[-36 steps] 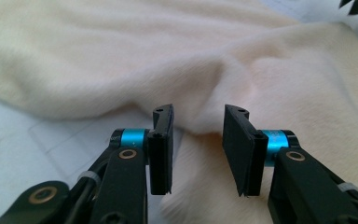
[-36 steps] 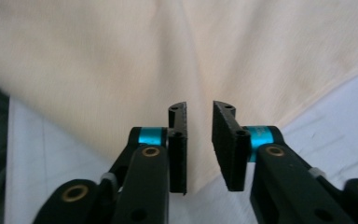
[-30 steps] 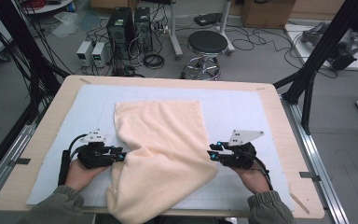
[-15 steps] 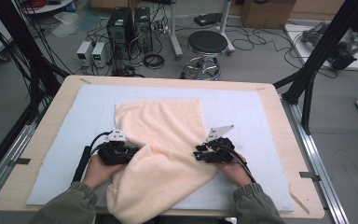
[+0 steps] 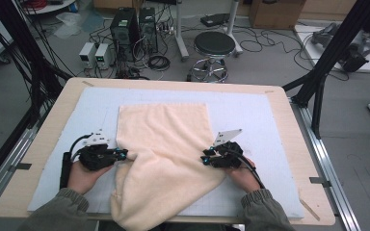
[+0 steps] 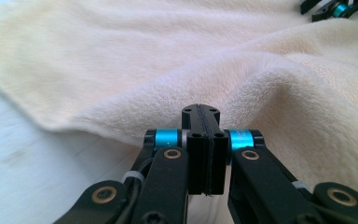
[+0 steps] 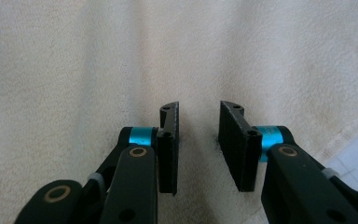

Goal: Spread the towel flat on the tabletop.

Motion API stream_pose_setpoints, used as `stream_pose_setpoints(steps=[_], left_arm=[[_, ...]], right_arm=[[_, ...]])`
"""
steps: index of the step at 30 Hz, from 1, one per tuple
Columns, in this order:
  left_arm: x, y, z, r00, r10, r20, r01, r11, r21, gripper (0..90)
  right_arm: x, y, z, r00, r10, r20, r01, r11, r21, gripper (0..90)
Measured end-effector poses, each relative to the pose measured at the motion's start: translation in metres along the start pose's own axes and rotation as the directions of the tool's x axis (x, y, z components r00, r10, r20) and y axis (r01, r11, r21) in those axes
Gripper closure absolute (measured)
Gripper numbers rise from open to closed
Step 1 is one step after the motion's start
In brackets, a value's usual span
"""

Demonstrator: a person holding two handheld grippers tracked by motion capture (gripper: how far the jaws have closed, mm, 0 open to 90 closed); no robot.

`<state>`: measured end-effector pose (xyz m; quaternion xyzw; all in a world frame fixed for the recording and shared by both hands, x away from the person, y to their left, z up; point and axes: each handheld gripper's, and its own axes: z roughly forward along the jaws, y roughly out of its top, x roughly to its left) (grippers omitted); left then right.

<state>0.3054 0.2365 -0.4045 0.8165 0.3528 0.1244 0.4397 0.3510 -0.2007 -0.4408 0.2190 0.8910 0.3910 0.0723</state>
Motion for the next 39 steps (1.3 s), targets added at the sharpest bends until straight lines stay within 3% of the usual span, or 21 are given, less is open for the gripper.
stream_pose_setpoints(steps=[5, 8, 10, 11, 15, 18, 20, 22, 24, 26, 30, 33, 39], left_arm=[[0.014, 0.001, -0.022, 0.9982, -0.044, -0.041, 0.042, 0.9978, -0.051, 89.5], [0.01, -0.003, -0.022, 0.9993, -0.036, 0.012, 0.036, 0.9982, -0.047, 85.3], [0.003, -0.007, -0.015, 0.9984, -0.021, 0.052, 0.023, 0.9989, -0.042, 77.6], [0.0, -0.008, -0.007, 0.9973, -0.024, 0.069, 0.025, 0.9995, -0.017, 72.2], [-0.004, -0.004, 0.021, 0.9969, -0.029, 0.073, 0.024, 0.9968, 0.077, 48.8], [-0.007, -0.002, 0.042, 0.9964, -0.031, 0.078, 0.022, 0.9923, 0.122, 55.8], [-0.01, -0.001, 0.05, 0.9992, 0.014, 0.039, -0.019, 0.991, 0.132, 73.0], [-0.01, 0.0, 0.051, 0.9994, 0.016, 0.032, -0.02, 0.9919, 0.126, 83.5], [-0.006, 0.001, 0.048, 0.9999, 0.007, 0.015, -0.009, 0.9924, 0.123, 85.5], [0.0, 0.001, 0.042, 0.9998, -0.016, -0.014, 0.018, 0.9947, 0.101, 85.7], [0.016, 0.003, 0.032, 0.995, -0.096, -0.028, 0.097, 0.9948, 0.03, 85.8], [0.023, 0.009, 0.031, 0.9931, -0.108, -0.047, 0.108, 0.9942, 0.001, 85.8], [0.039, 0.038, 0.044, 0.9875, -0.12, -0.102, 0.117, 0.9924, -0.038, 85.2]], right_arm=[[0.0, 0.0, 0.0, 0.9999, 0.007, 0.008, -0.007, 1.0, 0.002, 67.9], [0.0, 0.0, -0.003, 0.9997, 0.0, 0.024, 0.0, 1.0, 0.005, 67.3], [-0.001, 0.0, -0.007, 0.9995, -0.01, 0.029, 0.01, 1.0, -0.014, 67.4], [-0.001, 0.0, -0.01, 0.9996, 0.0, 0.028, 0.001, 0.999, -0.033, 67.3], [-0.006, -0.001, -0.007, 0.9997, 0.014, 0.021, -0.014, 0.999, -0.031, 65.6], [-0.006, -0.002, -0.001, 0.9996, 0.022, 0.017, -0.022, 1.0, -0.01, 68.3], [-0.008, 0.0, 0.0, 0.9997, 0.024, 0.009, -0.024, 1.0, -0.003, 77.0], [-0.009, 0.002, 0.001, 0.9996, 0.027, 0.006, -0.027, 1.0, 0.008, 85.4], [-0.012, 0.005, 0.002, 0.9997, 0.024, 0.007, -0.024, 1.0, 0.016, 86.6], [-0.013, 0.007, 0.001, 0.999, 0.016, 0.042, -0.016, 1.0, 0.01, 86.9], [-0.024, 0.013, -0.002, 0.9932, 0.065, 0.097, -0.062, 0.998, -0.026, 87.1], [-0.034, 0.02, -0.005, 0.9879, 0.101, 0.118, -0.093, 0.993, -0.07, 87.2], [-0.049, 0.032, -0.001, 0.9717, 0.15, 0.182, -0.138, 0.987, -0.078, 87.1]])
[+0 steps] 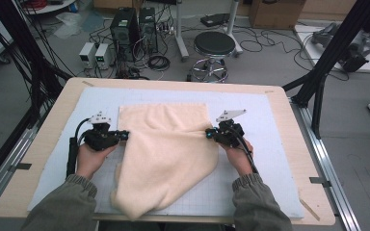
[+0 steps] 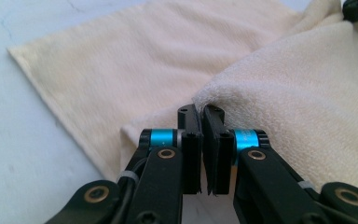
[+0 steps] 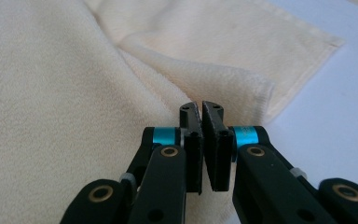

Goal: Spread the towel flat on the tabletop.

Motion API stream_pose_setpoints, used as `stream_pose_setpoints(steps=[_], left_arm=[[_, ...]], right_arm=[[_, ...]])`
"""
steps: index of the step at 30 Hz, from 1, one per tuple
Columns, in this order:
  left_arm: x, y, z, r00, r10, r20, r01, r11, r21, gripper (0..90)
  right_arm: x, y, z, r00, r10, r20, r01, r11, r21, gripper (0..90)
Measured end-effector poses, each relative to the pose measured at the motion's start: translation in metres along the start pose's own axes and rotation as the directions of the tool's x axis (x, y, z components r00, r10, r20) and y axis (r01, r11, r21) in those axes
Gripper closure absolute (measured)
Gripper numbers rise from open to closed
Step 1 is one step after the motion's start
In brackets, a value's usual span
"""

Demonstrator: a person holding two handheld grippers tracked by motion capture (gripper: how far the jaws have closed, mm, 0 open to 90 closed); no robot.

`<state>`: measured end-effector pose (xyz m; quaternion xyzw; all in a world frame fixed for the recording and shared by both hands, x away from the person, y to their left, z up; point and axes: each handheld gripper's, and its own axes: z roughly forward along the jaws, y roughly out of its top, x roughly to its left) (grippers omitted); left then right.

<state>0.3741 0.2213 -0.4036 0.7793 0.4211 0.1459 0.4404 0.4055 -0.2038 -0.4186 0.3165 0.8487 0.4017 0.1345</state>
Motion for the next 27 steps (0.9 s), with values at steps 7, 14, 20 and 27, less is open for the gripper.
stream_pose_setpoints(steps=[7, 14, 20, 27], left_arm=[[0.001, 0.002, -0.016, 0.999, 0.04, 0.022, -0.04, 0.9992, 0.007, 63.6], [-0.015, -0.033, -0.059, 0.9842, 0.105, 0.143, -0.102, 0.9944, -0.025, 56.6], [-0.045, -0.067, -0.07, 0.9437, 0.189, 0.272, -0.19, 0.9815, -0.02, 53.3], [-0.064, -0.072, -0.043, 0.9182, 0.224, 0.327, -0.259, 0.9636, 0.067, 66.3]], right_arm=[[0.002, -0.001, -0.014, 0.9984, -0.009, -0.056, 0.007, 0.999, -0.038, 68.4], [0.046, -0.015, -0.055, 0.9855, -0.137, -0.1, 0.132, 0.99, -0.058, 56.9], [0.088, -0.04, -0.07, 0.9685, -0.207, -0.138, 0.199, 0.977, -0.072, 54.5], [0.103, -0.056, -0.031, 0.9504, -0.237, -0.201, 0.252, 0.967, 0.049, 52.7]])
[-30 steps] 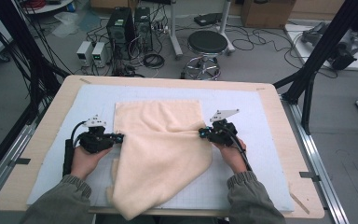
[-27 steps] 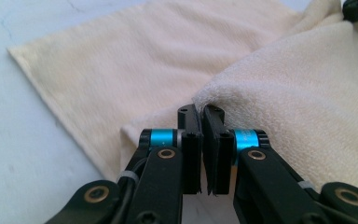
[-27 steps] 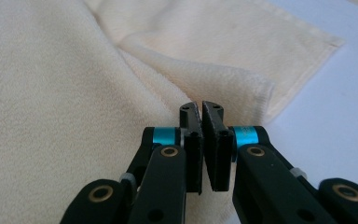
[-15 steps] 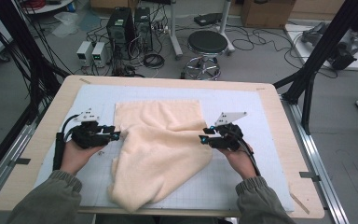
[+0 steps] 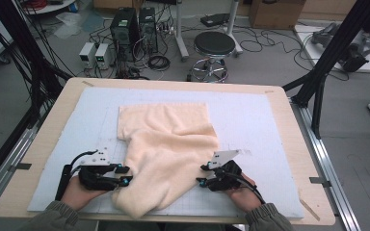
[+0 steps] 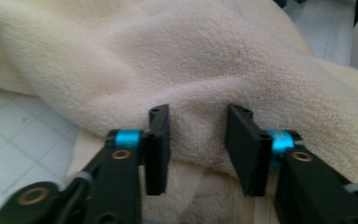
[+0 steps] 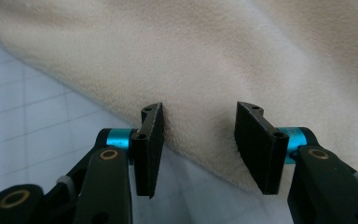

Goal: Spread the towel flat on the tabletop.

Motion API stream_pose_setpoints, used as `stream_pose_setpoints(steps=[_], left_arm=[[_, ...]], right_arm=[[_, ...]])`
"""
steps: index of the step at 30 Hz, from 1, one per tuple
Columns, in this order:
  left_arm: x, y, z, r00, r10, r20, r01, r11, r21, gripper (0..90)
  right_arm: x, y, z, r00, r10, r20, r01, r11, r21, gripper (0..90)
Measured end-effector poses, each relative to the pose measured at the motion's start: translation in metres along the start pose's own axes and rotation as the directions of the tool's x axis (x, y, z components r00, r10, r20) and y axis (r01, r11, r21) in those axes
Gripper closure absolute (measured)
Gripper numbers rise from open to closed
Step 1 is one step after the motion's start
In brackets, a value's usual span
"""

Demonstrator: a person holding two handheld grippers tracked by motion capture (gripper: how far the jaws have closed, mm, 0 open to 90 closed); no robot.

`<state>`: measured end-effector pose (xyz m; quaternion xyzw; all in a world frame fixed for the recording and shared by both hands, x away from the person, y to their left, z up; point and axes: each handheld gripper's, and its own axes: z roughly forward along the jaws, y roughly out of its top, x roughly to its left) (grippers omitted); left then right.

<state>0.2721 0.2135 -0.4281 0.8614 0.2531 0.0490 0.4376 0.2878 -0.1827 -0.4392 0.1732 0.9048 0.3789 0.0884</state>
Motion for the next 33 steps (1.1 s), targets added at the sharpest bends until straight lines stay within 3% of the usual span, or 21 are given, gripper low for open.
stream_pose_setpoints(steps=[1, 3, 5, 7, 9, 11, 14, 16, 19, 21, 22, 23, 25, 27, 28, 30, 33], left_arm=[[-0.001, 0.001, 0.003, 1.0, 0.0, -0.009, 0.0, 1.0, 0.003, 72.5], [0.0, 0.004, 0.006, 0.9998, 0.0, -0.018, 0.0, 1.0, 0.005, 82.7], [-0.001, 0.008, 0.003, 0.9993, 0.007, -0.036, -0.008, 1.0, -0.006, 85.5], [-0.004, 0.013, -0.005, 0.9983, 0.0, -0.059, -0.003, 0.9989, -0.046, 86.0], [-0.006, 0.019, -0.019, 0.9977, -0.019, -0.064, 0.013, 0.9949, -0.1, 86.2], [-0.009, 0.026, -0.036, 0.9965, -0.029, -0.078, 0.017, 0.9881, -0.153, 86.3], [-0.011, 0.037, -0.052, 0.9945, -0.02, -0.103, 0.0, 0.9832, -0.182, 86.3], [-0.006, 0.045, -0.056, 0.9906, -0.019, -0.135, -0.007, 0.9811, -0.194, 86.3], [0.012, 0.056, -0.049, 0.9834, -0.07, -0.167, 0.03, 0.9722, -0.232, 86.2], [0.029, 0.063, -0.038, 0.9716, -0.092, -0.218, 0.041, 0.9732, -0.226, 86.2], [0.039, 0.066, -0.031, 0.9644, -0.119, -0.236, 0.062, 0.9704, -0.233, 86.1], [0.05, 0.068, -0.024, 0.9549, -0.137, -0.263, 0.079, 0.9723, -0.22, 86.1], [0.071, 0.069, -0.011, 0.9312, -0.211, -0.297, 0.146, 0.963, -0.227, 84.9], [0.085, 0.067, -0.001, 0.9037, -0.252, -0.346, 0.185, 0.9589, -0.215, 76.5], [0.089, 0.065, 0.0, 0.9018, -0.263, -0.343, 0.198, 0.9571, -0.211, 70.4], [0.089, 0.062, -0.004, 0.9137, -0.256, -0.316, 0.195, 0.9579, -0.211, 67.6], [0.077, 0.06, -0.017, 0.9355, -0.208, -0.286, 0.149, 0.9657, -0.213, 61.6]], right_arm=[[-0.001, 0.002, 0.001, 1.0, -0.008, 0.003, 0.008, 1.0, -0.001, 55.6], [-0.005, 0.003, 0.002, 0.9998, -0.007, -0.02, 0.006, 1.0, -0.002, 73.7], [-0.008, 0.006, 0.003, 0.9992, -0.003, -0.041, 0.003, 1.0, 0.006, 81.2], [-0.008, 0.011, -0.001, 0.9986, -0.017, -0.051, 0.017, 1.0, 0.008, 82.2], [-0.006, 0.016, -0.013, 0.9987, -0.029, -0.043, 0.028, 0.999, -0.029, 82.2], [-0.003, 0.022, -0.031, 0.9984, -0.044, -0.035, 0.042, 0.997, -0.063, 82.1], [-0.002, 0.031, -0.06, 0.9987, -0.05, -0.003, 0.05, 0.992, -0.119, 82.0], [-0.005, 0.039, -0.076, 0.9983, -0.049, 0.032, 0.053, 0.986, -0.155, 81.9], [-0.018, 0.054, -0.08, 0.997, -0.037, 0.069, 0.048, 0.984, -0.171, 81.8], [-0.035, 0.064, -0.07, 0.996, -0.017, 0.088, 0.03, 0.987, -0.156, 81.5], [-0.045, 0.067, -0.063, 0.9943, 0.005, 0.107, 0.01, 0.99, -0.142, 81.5], [-0.058, 0.069, -0.055, 0.9926, 0.045, 0.112, -0.029, 0.99, -0.139, 81.5], [-0.083, 0.067, -0.037, 0.9823, 0.121, 0.143, -0.105, 0.988, -0.114, 80.4], [-0.106, 0.06, -0.018, 0.9655, 0.212, 0.152, -0.2, 0.976, -0.087, 76.6], [-0.113, 0.057, -0.011, 0.9568, 0.238, 0.167, -0.229, 0.971, -0.072, 73.0], [-0.12, 0.051, -0.006, 0.9528, 0.259, 0.159, -0.251, 0.966, -0.065, 66.4], [-0.111, 0.051, -0.017, 0.9627, 0.226, 0.148, -0.213, 0.972, -0.104, 63.4]])
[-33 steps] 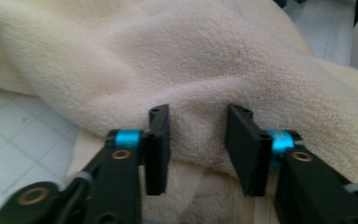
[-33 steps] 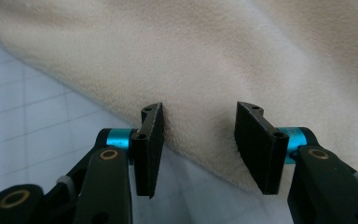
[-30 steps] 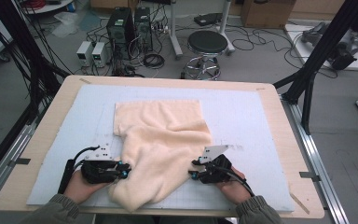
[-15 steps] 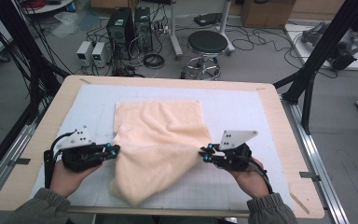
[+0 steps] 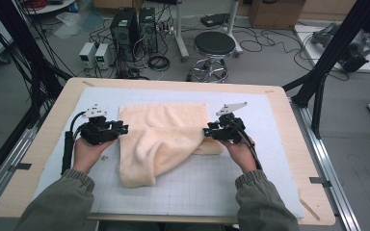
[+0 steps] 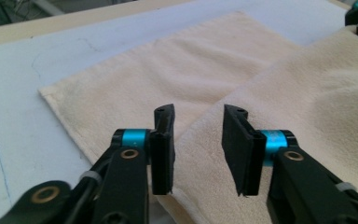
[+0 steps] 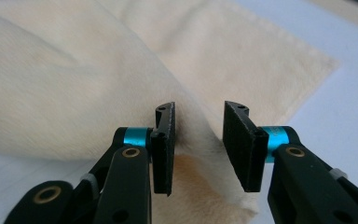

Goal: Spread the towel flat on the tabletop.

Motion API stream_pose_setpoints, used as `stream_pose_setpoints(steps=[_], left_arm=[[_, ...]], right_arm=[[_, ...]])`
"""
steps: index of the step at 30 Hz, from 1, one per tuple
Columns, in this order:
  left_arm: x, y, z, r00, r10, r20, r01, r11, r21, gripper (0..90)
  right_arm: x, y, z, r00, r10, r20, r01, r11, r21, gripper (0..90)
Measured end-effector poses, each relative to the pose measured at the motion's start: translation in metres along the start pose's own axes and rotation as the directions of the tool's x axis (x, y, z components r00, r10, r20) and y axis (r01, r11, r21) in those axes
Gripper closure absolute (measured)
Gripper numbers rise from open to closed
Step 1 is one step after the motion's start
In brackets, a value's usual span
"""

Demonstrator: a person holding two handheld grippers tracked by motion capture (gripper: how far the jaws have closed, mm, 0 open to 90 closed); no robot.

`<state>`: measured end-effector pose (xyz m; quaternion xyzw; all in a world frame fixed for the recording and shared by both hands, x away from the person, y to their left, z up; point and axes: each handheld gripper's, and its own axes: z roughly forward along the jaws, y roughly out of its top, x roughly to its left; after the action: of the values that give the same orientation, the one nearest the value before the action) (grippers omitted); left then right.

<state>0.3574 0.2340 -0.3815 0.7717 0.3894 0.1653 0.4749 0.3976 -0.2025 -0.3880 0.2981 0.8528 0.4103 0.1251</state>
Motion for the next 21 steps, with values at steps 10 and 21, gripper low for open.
stream_pose_setpoints(steps=[10, 21], left_arm=[[-0.06, -0.038, -0.035, 0.9702, 0.09, 0.225, -0.091, 0.9959, -0.005, 49.7], [-0.107, -0.061, 0.007, 0.9214, 0.25, 0.298, -0.298, 0.9463, 0.127, 48.5]], right_arm=[[0.055, -0.018, -0.04, 0.9849, -0.155, -0.076, 0.148, 0.985, -0.086, 56.4], [0.078, -0.047, 0.001, 0.9713, -0.211, -0.109, 0.206, 0.977, -0.056, 49.2]])
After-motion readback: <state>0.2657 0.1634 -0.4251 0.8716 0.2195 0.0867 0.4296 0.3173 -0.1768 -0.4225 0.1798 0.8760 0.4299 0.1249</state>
